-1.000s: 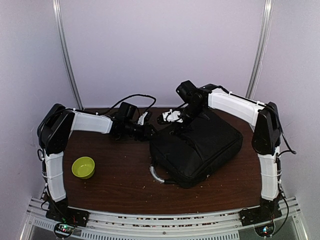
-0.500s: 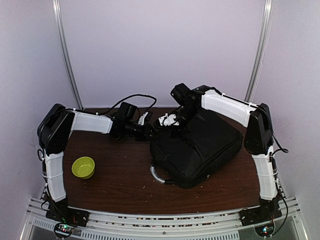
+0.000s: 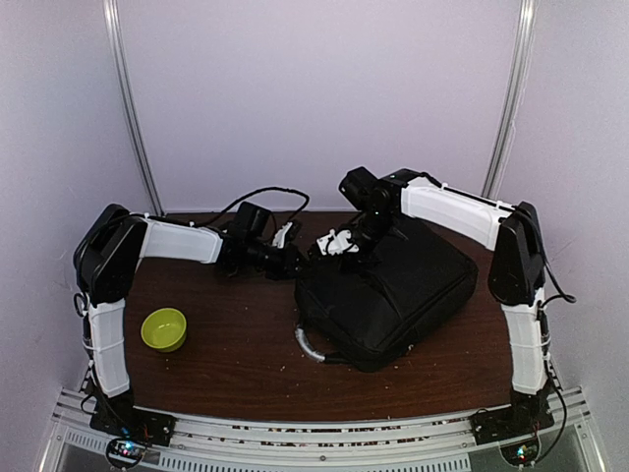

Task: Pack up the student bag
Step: Zip the upper front pocket of the student bag.

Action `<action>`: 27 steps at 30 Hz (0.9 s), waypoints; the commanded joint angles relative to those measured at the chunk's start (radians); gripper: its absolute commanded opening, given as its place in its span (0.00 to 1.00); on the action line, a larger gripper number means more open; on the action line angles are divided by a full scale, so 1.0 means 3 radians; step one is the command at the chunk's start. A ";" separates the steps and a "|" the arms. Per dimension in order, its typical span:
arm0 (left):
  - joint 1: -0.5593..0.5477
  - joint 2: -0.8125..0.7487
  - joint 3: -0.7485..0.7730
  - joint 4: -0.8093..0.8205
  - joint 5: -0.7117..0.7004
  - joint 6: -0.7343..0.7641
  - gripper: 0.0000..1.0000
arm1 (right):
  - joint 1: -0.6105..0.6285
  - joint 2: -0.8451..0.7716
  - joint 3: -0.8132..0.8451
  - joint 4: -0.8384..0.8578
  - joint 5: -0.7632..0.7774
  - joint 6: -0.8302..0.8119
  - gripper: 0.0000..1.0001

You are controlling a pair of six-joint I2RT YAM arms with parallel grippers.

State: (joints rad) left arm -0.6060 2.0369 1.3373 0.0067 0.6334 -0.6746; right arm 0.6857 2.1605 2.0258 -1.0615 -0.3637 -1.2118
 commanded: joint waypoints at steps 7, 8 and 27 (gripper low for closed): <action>0.0211 -0.0063 -0.0318 0.0022 -0.0475 -0.0095 0.00 | 0.0031 -0.0769 -0.0791 -0.0401 -0.0461 -0.0021 0.00; 0.0236 -0.0076 -0.0354 0.0026 -0.0498 -0.0111 0.00 | 0.0031 -0.0835 -0.0882 -0.0411 -0.0521 -0.0012 0.00; 0.0345 -0.0293 -0.0606 0.0009 -0.0702 -0.0175 0.00 | 0.0031 -0.1649 -0.2153 -0.0230 -0.0755 0.0085 0.00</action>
State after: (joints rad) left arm -0.5560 1.9675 1.1889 0.0601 0.5770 -0.7212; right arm 0.6888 1.7000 1.4124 -1.0424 -0.5465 -1.2015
